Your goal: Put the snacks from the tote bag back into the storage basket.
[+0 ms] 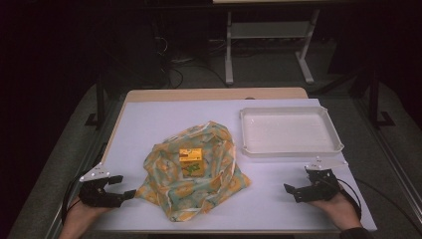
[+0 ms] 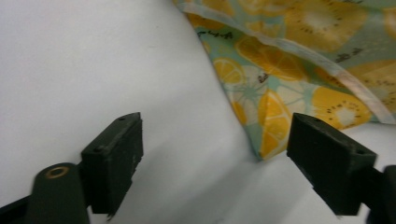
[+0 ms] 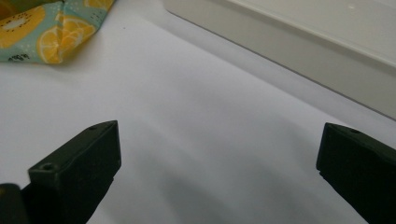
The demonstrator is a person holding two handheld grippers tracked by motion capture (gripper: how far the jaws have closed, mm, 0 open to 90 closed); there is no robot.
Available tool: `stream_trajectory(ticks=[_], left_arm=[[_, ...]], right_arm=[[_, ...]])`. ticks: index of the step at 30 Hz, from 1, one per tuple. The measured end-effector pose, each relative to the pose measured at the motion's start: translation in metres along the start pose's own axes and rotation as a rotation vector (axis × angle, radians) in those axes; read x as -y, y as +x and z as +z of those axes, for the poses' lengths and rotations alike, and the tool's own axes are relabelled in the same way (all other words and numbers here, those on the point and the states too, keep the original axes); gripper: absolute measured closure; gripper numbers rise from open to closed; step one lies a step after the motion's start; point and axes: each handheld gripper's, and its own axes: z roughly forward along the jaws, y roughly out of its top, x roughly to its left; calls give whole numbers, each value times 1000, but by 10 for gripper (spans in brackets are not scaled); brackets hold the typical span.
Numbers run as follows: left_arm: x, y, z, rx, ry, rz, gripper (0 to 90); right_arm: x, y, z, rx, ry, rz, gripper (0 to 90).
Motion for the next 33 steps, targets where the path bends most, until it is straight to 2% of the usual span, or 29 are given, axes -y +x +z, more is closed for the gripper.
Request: stream_trajectory(ticks=[2, 4, 8, 10, 11, 12, 16, 19, 22, 25, 33], left_arm=[[-1, -1, 0, 3, -3, -2, 226], [-7, -2, -3, 33, -19, -10, 276], [-14, -5, -5, 41, -30, -14, 344], [-17, -8, -6, 43, -39, -12, 412], [-19, -8, -6, 42, -37, -4, 412], [-21, -10, -7, 46, -38, -8, 472], [-28, -13, -9, 56, -55, 7, 602], [-34, -14, -11, 83, -67, -7, 720], [-35, -14, -12, 90, -75, -11, 810], [-40, -16, -15, 101, -63, 11, 888], [-52, -24, -10, 100, -80, 18, 896]], right_arm=[[0, 1, 1, -2, 0, -5, 0], [-1, 2, 1, -4, -1, -13, 0], [-2, 2, 1, -5, -6, -20, 0], [-1, 2, 2, -10, -8, -22, 0], [-1, 2, 2, -10, -8, -22, 0], [-2, 1, 2, -12, -14, -28, 0], [-3, 1, 3, -24, -7, -28, 0], [-4, 3, 3, -22, -15, -35, 0], [-5, 7, 2, -22, -21, -41, 0], [-6, 10, 1, -26, -22, -55, 0], [-3, 12, -1, -29, -28, -59, 0]])
